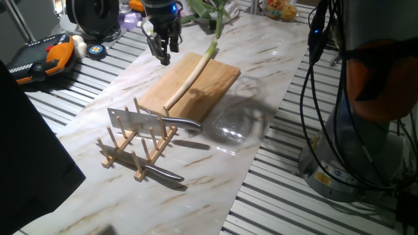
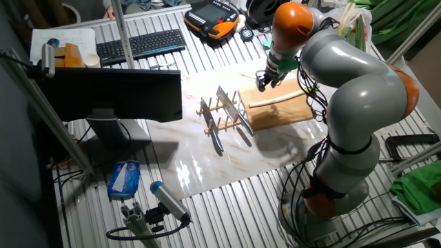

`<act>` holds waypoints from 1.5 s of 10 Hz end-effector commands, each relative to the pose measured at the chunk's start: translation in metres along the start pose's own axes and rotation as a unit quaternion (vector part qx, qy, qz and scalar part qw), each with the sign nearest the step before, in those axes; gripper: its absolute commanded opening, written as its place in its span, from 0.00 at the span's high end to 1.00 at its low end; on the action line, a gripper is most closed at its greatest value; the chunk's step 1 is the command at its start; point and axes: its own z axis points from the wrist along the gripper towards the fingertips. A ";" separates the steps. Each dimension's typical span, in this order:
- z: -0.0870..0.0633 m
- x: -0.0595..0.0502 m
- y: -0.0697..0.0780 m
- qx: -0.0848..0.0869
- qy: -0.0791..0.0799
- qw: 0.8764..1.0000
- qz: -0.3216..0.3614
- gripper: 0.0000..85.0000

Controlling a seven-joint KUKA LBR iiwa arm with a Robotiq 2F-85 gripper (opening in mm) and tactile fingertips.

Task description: Chop the scallions

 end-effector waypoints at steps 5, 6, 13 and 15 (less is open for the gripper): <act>0.007 -0.013 0.004 -0.015 0.014 1.000 0.004 0.99; 0.009 -0.015 0.006 -0.017 0.014 1.000 0.004 0.99; 0.029 -0.031 0.042 -0.014 0.013 1.000 0.013 0.99; 0.036 -0.035 0.051 -0.024 0.016 1.000 0.013 0.99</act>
